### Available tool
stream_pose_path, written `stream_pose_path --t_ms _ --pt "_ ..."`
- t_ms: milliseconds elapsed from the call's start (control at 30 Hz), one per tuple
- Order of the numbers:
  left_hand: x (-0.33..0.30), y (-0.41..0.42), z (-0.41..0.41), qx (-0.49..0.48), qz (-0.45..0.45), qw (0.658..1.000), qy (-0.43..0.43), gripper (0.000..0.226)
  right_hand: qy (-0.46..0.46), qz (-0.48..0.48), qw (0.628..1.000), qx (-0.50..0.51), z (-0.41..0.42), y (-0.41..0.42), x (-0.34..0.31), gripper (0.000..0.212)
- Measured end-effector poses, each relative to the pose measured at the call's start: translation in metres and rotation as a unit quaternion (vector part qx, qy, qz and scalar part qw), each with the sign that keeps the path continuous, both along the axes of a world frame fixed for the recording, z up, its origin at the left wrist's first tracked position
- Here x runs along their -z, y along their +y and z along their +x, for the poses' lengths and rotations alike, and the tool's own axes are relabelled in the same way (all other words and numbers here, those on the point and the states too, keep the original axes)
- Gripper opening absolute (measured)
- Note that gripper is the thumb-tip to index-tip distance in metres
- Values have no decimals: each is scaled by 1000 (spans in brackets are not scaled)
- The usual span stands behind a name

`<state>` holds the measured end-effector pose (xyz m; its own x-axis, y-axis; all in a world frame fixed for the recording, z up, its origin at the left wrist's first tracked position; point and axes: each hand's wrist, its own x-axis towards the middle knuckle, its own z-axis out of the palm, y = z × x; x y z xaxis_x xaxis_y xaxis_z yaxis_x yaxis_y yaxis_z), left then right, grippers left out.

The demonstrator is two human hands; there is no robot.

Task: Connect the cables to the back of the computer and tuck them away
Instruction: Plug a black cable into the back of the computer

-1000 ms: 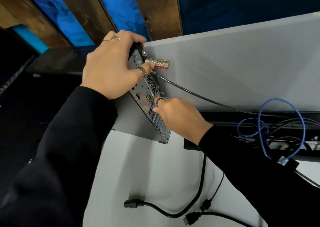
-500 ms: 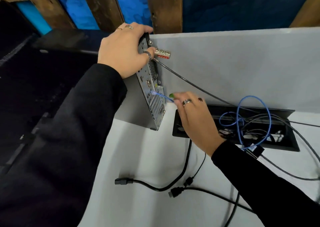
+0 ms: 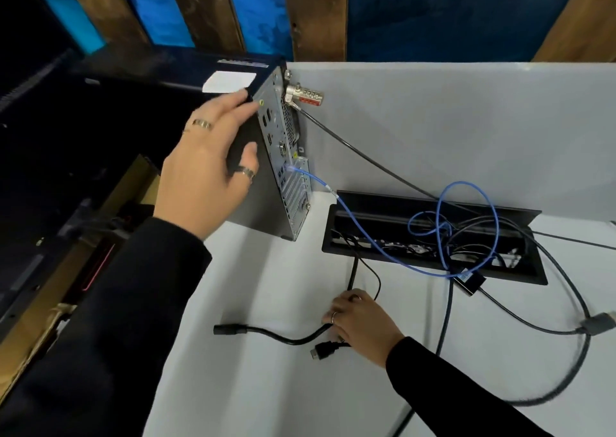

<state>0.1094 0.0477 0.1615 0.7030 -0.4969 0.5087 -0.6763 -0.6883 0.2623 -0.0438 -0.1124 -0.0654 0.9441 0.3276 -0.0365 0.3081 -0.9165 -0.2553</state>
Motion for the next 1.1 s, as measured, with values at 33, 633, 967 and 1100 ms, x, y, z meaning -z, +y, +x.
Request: stream_pose_path --t_ms 33,633,967,1100 --pt "6 5 -4 -1 4 1000 7 44 -7 16 1000 10 -1 -1 -3 16" --pt "144 16 -108 -229 -169 625 727 54 -100 439 836 314 -26 -39 -68 39" --pt "143 -51 -82 -127 -512 519 673 25 -49 450 825 339 -43 -53 -47 43" --pt "148 -62 -70 -139 -519 524 661 20 -27 428 849 308 -46 -63 -35 37"
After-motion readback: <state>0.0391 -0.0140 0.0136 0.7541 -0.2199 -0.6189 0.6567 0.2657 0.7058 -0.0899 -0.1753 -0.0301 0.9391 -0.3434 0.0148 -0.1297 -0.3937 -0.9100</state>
